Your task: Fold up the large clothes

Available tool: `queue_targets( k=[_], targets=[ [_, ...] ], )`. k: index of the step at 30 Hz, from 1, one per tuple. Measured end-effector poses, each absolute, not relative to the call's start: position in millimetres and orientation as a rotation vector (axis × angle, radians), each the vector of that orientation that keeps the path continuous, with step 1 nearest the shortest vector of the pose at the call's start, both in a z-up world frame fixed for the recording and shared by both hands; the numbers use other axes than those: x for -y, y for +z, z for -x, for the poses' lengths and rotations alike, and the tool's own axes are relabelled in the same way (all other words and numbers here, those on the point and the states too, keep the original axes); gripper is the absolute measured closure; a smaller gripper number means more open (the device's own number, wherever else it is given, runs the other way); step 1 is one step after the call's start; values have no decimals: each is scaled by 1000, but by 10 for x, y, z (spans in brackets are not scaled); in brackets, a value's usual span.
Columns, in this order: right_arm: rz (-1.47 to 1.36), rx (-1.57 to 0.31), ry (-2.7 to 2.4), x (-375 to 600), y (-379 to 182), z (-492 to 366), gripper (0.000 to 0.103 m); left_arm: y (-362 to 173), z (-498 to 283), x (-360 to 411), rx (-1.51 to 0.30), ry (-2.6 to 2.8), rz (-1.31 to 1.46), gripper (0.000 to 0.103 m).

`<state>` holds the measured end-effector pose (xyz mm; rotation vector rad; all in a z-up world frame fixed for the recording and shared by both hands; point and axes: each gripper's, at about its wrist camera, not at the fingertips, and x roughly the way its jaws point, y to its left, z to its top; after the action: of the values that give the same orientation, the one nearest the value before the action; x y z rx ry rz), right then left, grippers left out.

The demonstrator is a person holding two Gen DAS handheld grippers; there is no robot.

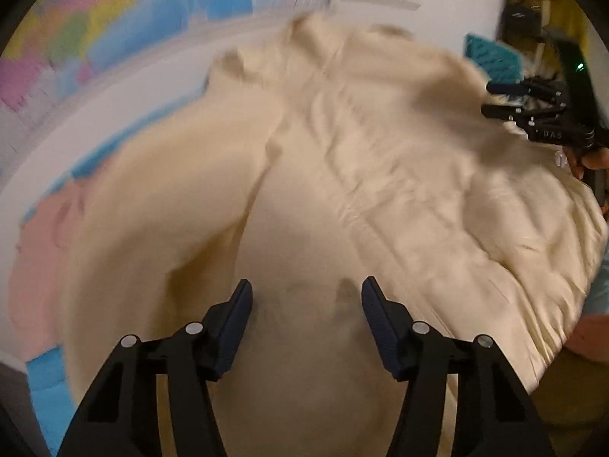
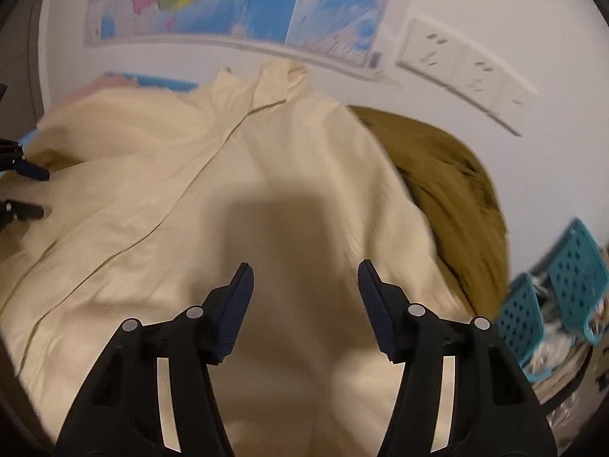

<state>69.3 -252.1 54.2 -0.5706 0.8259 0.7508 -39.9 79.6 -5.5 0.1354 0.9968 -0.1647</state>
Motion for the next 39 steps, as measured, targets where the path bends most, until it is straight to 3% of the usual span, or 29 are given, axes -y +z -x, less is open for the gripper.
queue_targets(
  k=[1,3,4,5,7,8,10,13,20,21,23,24,28,29,32,34,39],
  targets=[
    [607,-822,723,2442,463,-767,50,-94,335,-804,-1022,-165,-122,49],
    [626,-852,706,2339,360,-910,73,-179,196,-815,-1072,-161,-118,56],
    [599,-895,737,2301,316,-1015,101,-207,143,-797,-1083,-172,-132,62],
    [592,-914,755,2279,309,-1050,102,-221,112,-780,-1084,-187,-148,65],
    [615,-880,742,2258,381,-1052,102,-213,47,-768,-1099,-214,-148,84],
    [619,-829,743,2254,502,-1047,102,-190,12,-772,-1099,-220,-149,88],
    [601,-766,733,2227,744,-1091,102,-95,-66,-825,-1080,-216,-123,94],
    [551,-679,674,2142,1060,-1292,102,126,-178,-974,-990,-180,-60,92],
    [573,-777,654,1981,547,-1556,100,-169,-318,-1026,-1027,-109,-74,85],
    [543,-785,660,2054,568,-1554,99,-214,-291,-997,-1033,-119,-92,83],
    [451,-790,665,2269,711,-1562,68,-203,-207,-967,-1020,-149,-100,77],
    [398,-780,680,2412,801,-1545,63,-181,-159,-949,-1009,-163,-107,77],
    [237,-785,709,3170,1121,-1314,57,88,115,-685,-901,-269,-179,57],
    [201,-798,720,3400,1141,-1215,56,139,246,-537,-873,-319,-207,56],
    [84,-896,710,4061,1032,-892,52,267,549,11,-811,-495,-324,49],
    [32,-954,686,4407,902,-660,52,253,766,378,-787,-600,-404,38],
    [14,-1018,643,4825,652,-75,52,2,1177,1187,-765,-758,-634,32]
  ],
)
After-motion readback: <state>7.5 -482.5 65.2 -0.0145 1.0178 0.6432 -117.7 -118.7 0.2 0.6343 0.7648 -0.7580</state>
